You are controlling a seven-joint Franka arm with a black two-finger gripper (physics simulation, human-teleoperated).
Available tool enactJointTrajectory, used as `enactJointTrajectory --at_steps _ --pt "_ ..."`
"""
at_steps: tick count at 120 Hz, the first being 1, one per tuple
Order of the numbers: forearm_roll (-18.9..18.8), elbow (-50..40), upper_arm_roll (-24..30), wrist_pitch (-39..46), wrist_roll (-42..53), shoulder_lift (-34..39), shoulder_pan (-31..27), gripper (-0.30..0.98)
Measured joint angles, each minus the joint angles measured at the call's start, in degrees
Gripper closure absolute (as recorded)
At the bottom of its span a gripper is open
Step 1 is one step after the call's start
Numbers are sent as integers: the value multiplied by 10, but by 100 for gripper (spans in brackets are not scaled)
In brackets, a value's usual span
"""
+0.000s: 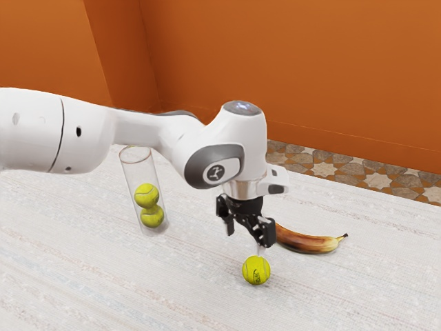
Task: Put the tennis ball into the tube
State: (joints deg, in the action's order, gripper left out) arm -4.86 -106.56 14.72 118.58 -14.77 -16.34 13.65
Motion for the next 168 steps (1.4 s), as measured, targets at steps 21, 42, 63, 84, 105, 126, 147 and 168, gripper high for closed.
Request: enactJointTrajectory --at_steps 21,42,63,84,105,126,147,168 --pt "-13 -1 -7 26 -80 -44 12 0" --pt "-22 -1 -13 62 -143 -71 28 0" --pt "-30 -1 -25 91 -190 -97 33 0" --pt "-34 -1 -29 110 -225 -112 33 2" --pt "-34 -1 -33 121 -251 -118 34 22" --pt "-36 -2 -36 122 -272 -120 33 26" --pt "-36 -2 -38 100 -288 -82 33 31" --pt "-38 -3 -40 47 -301 9 19 36"
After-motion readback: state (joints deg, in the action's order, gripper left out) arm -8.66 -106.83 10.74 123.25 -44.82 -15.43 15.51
